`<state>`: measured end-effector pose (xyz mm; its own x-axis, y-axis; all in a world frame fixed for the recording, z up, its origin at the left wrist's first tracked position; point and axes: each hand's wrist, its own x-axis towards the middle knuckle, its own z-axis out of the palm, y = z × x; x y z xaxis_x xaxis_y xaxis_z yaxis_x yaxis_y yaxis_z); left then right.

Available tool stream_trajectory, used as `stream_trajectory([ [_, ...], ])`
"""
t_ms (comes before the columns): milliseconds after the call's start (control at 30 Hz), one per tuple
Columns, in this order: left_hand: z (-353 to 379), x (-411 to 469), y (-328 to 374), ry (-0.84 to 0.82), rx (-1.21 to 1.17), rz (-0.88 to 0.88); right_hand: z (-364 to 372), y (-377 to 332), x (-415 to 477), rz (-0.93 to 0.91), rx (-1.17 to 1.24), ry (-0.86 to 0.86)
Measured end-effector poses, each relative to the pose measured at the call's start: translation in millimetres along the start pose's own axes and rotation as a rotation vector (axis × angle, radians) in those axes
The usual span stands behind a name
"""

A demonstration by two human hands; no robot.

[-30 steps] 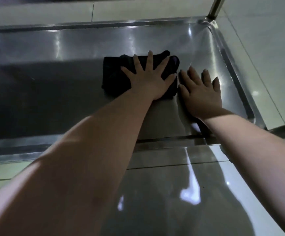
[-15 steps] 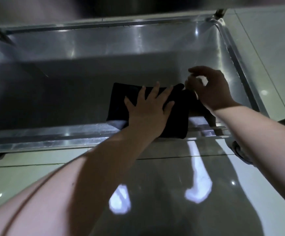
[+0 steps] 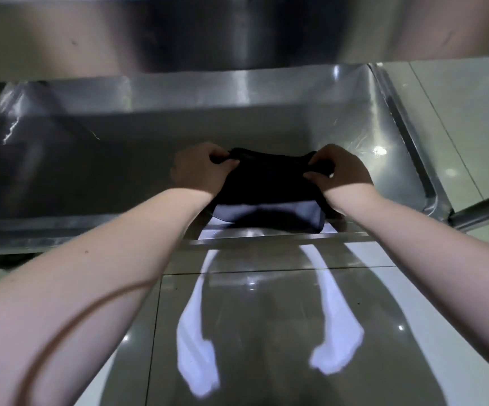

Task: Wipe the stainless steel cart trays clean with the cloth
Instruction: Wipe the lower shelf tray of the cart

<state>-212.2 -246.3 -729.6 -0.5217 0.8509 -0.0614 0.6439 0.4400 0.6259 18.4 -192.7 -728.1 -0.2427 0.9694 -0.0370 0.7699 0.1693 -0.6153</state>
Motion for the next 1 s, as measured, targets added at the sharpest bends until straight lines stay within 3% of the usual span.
stream_trajectory([
  [100, -17, 10, -5, 0.049, -0.088, -0.069, -2, -13, 8, -0.066, 0.083, 0.082],
  [200, -16, 11, -14, 0.019, 0.083, -0.042, 9, -20, 21, -0.006, -0.194, -0.053],
  [300, -9, 10, -8, 0.017, 0.211, 0.152, 15, -21, 23, 0.018, -0.344, -0.24],
  [400, -3, 17, 7, -0.215, 0.463, 0.402, 16, -19, 21, -0.026, -0.339, -0.225],
  [500, 1, 17, 9, -0.344, 0.618, 0.498, 19, -28, 18, -0.046, -0.393, -0.164],
  [600, 2, 3, 6, -0.234, 0.538, 0.503, 21, -36, 13, -0.05, -0.422, -0.144],
  [700, -8, -16, 15, -0.178, 0.731, 0.491, 9, -48, 0, -0.032, -0.364, -0.193],
  [1000, -104, -117, 16, -0.064, 0.736, 0.698, -66, -100, -83, -0.391, -0.421, -0.266],
])
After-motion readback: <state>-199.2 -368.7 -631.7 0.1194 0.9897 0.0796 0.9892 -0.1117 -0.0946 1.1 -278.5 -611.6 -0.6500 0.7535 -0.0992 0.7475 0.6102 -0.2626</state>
